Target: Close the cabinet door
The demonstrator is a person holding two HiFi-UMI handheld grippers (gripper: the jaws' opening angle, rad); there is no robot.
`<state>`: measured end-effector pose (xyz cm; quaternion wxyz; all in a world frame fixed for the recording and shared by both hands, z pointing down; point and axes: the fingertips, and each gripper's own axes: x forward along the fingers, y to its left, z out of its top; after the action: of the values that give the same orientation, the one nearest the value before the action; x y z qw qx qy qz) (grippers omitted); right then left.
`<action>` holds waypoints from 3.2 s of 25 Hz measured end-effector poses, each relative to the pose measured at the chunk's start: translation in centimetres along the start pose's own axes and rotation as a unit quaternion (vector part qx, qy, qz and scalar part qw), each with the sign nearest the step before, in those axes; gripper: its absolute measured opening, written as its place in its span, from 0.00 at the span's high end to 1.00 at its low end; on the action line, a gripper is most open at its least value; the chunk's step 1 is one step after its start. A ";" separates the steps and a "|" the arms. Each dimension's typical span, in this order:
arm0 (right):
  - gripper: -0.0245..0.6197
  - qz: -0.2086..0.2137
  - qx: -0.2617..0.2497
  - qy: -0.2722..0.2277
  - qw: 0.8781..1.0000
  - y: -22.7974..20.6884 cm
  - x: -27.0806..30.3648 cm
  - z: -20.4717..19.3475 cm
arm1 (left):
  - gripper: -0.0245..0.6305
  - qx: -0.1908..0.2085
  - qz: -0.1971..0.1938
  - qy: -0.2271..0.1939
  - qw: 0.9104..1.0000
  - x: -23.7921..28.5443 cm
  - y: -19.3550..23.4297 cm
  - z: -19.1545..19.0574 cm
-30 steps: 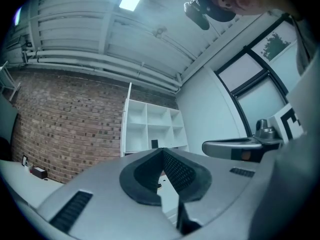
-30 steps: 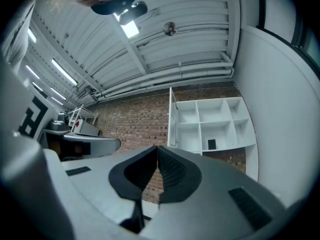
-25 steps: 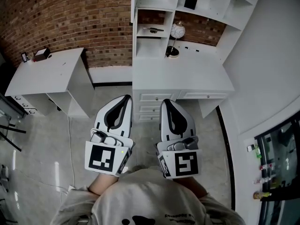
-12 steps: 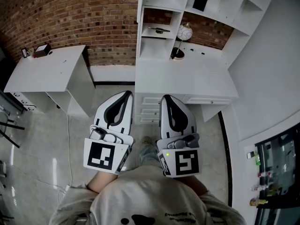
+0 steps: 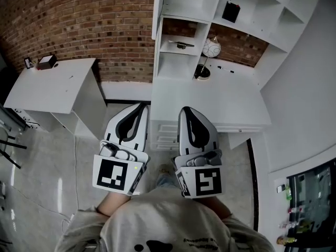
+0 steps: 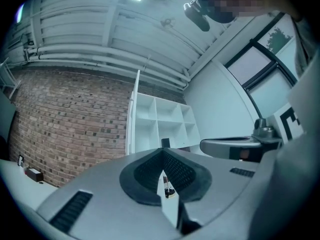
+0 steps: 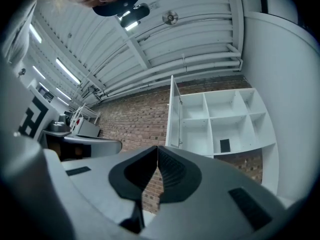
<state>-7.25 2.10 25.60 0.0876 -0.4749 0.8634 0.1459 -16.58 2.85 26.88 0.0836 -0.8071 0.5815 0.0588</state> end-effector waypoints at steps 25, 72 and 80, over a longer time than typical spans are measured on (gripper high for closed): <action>0.93 0.077 0.022 -0.032 0.996 -8.7 15.2 -5.1 | 0.95 0.028 0.068 -0.004 0.997 15.8 5.3 -2.8; 0.88 0.112 0.001 -0.038 0.993 -7.4 31.1 1.2 | 0.95 0.075 0.042 -0.058 0.995 25.6 15.2 6.2; 0.72 0.112 0.020 -0.003 0.994 -5.9 33.4 0.6 | 0.95 0.063 0.049 -0.049 0.996 26.2 17.0 6.1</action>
<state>-20.04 -27.21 14.41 0.0832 -0.3732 0.9135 0.1388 -24.44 -25.48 14.70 0.1593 -0.7669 0.6182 0.0653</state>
